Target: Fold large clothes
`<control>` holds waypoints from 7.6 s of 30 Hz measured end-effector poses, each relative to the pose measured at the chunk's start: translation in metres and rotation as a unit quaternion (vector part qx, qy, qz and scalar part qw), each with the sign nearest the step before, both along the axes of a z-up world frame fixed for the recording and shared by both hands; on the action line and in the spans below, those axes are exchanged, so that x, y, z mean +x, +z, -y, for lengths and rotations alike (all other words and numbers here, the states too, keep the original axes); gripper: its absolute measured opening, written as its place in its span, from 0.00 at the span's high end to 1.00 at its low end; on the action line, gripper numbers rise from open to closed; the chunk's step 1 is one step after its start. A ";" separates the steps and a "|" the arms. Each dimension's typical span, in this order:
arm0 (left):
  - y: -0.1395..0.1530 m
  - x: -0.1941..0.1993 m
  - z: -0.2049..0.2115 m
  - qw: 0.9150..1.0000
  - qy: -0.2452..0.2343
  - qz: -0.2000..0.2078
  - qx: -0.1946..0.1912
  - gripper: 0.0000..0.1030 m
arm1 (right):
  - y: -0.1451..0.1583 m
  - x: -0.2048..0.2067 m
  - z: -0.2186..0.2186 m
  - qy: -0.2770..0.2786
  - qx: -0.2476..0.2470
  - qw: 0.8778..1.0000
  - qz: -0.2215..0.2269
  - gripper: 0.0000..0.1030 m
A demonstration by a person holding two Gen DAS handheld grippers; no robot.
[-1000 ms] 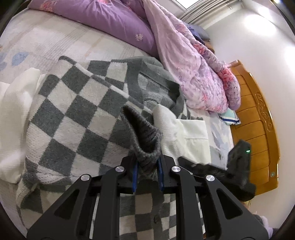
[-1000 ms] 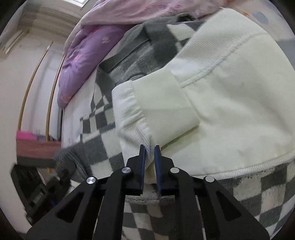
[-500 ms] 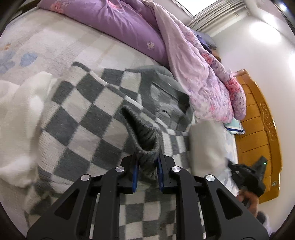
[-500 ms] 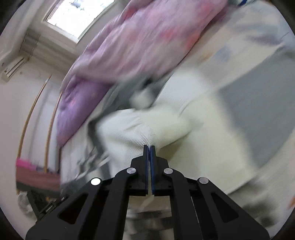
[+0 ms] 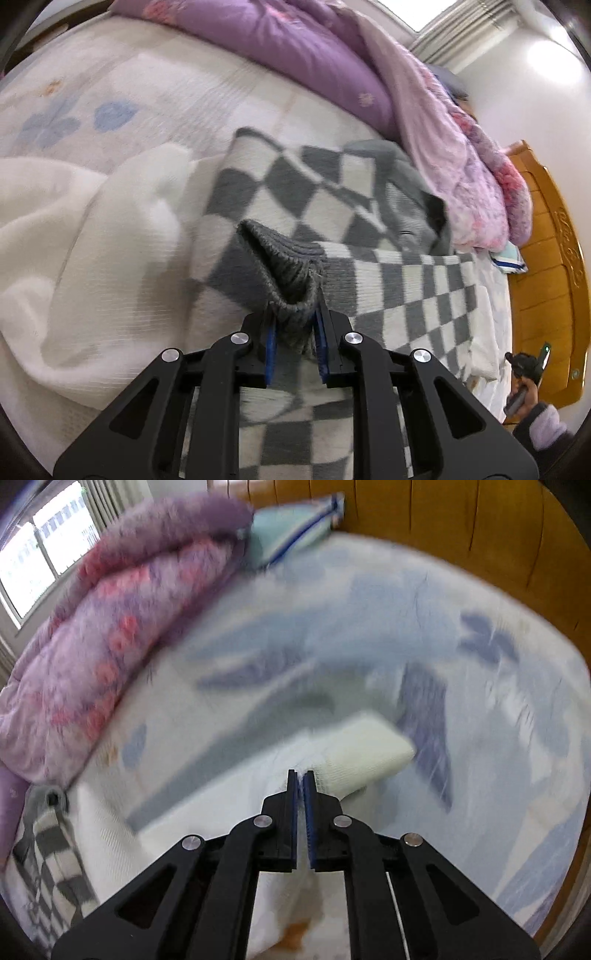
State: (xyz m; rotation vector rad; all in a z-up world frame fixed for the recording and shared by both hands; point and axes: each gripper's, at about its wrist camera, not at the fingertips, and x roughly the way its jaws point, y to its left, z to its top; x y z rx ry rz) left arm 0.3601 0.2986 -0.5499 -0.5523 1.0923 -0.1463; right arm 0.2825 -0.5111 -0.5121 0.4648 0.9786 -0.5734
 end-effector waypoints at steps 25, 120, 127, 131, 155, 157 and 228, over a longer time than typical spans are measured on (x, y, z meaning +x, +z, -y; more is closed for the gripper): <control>0.002 0.012 0.029 0.997 -0.070 -0.033 0.025 0.82 | -0.072 0.079 -0.269 0.250 0.146 0.955 -0.066 1.00; 0.005 -0.291 -0.031 0.952 0.201 -0.202 -0.114 0.43 | -0.007 -0.210 -0.193 0.211 0.224 0.939 -0.154 0.52; -0.016 -0.289 -0.026 0.934 0.242 -0.207 -0.161 0.43 | -0.007 -0.240 -0.185 0.097 0.362 0.917 -0.137 0.49; -0.018 -0.290 -0.024 0.928 0.246 -0.213 -0.181 0.43 | -0.006 -0.268 -0.180 0.053 0.394 0.905 -0.153 0.47; -0.029 -0.264 0.020 0.943 0.192 -0.246 -0.111 0.89 | -0.045 -0.224 -0.195 -0.047 0.490 0.867 -0.075 0.87; -0.020 -0.266 0.021 0.950 0.176 -0.236 -0.105 0.89 | -0.029 -0.217 -0.193 -0.004 0.466 0.881 -0.079 0.89; -0.038 -0.265 -0.056 0.955 0.061 -0.258 -0.130 0.16 | -0.042 -0.108 -0.462 0.361 0.165 0.888 -0.232 1.00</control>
